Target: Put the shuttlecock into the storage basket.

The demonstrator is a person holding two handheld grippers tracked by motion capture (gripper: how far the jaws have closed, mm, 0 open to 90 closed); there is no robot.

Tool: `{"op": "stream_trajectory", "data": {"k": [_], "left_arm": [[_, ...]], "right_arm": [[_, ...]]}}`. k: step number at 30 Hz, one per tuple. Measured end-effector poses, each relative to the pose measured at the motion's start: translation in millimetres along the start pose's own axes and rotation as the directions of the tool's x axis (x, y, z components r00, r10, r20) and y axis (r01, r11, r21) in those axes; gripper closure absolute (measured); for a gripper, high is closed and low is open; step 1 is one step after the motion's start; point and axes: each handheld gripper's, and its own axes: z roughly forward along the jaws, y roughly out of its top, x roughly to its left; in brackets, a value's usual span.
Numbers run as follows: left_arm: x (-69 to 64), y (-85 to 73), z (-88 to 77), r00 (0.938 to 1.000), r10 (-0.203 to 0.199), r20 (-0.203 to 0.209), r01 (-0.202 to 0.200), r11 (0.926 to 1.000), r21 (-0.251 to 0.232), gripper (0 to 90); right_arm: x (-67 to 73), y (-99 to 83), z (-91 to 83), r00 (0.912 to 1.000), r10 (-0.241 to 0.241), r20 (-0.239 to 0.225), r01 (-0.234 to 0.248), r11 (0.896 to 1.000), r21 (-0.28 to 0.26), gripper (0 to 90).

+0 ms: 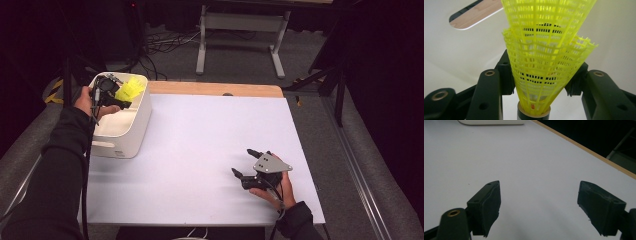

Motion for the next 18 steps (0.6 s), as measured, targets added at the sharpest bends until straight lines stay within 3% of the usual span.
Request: {"op": "stream_trajectory", "data": {"k": [3, 4, 6, 8, 10, 12, 13, 15, 18], "left_arm": [[-1.1, 1.1, 3.7, 0.9998, 0.004, 0.02, -0.005, 0.9998, 0.021, 47.7], [-2.4, 1.8, 6.1, 0.9997, 0.02, 0.01, -0.021, 0.9982, 0.057, 44.7], [-2.4, 2.2, 9.9, 0.9998, 0.01, 0.014, -0.011, 0.9954, 0.096, 29.3], [-4.3, 2.1, 9.6, 0.9994, 0.032, 0.017, -0.033, 0.9928, 0.115, 24.4], [-5.0, 2.2, 7.6, 0.9997, 0.025, 0.001, -0.025, 0.9953, 0.093, 17.7], [-4.8, 1.5, 5.5, 0.9995, 0.026, 0.017, -0.027, 0.9971, 0.072, 16.7], [-4.4, 1.2, 4.9, 0.999, 0.033, 0.03, -0.036, 0.9964, 0.076, 13.9], [-5.7, 0.9, 3.9, 0.998, 0.061, 0.017, -0.062, 0.9952, 0.075, 12.7], [-5.8, 1.4, -3.5, 0.9983, 0.058, 0.0, -0.058, 0.9983, 0.003, 11.7]], "right_arm": [[0.0, -0.1, 0.3, 1.0, 0.001, -0.001, -0.001, 1.0, 0.001, 19.9], [-0.2, -0.2, 0.4, 1.0, 0.002, -0.001, -0.002, 1.0, 0.001, 19.9], [-0.5, -0.5, 0.4, 1.0, 0.006, 0.0, -0.006, 1.0, -0.001, 19.8], [-0.5, -0.4, 0.6, 1.0, 0.009, -0.001, -0.009, 1.0, -0.004, 19.8], [0.1, -0.3, 1.1, 1.0, 0.004, -0.001, -0.004, 1.0, 0.0, 19.7], [0.4, -0.2, 1.4, 1.0, 0.003, -0.002, -0.003, 1.0, 0.001, 19.7], [0.5, -0.1, 1.3, 1.0, 0.002, -0.002, -0.002, 1.0, -0.001, 19.7], [0.6, 0.2, 1.0, 1.0, -0.002, 0.0, 0.002, 1.0, -0.003, 19.7], [0.5, 0.3, 0.6, 1.0, -0.001, 0.001, 0.001, 1.0, -0.002, 19.8]]}}
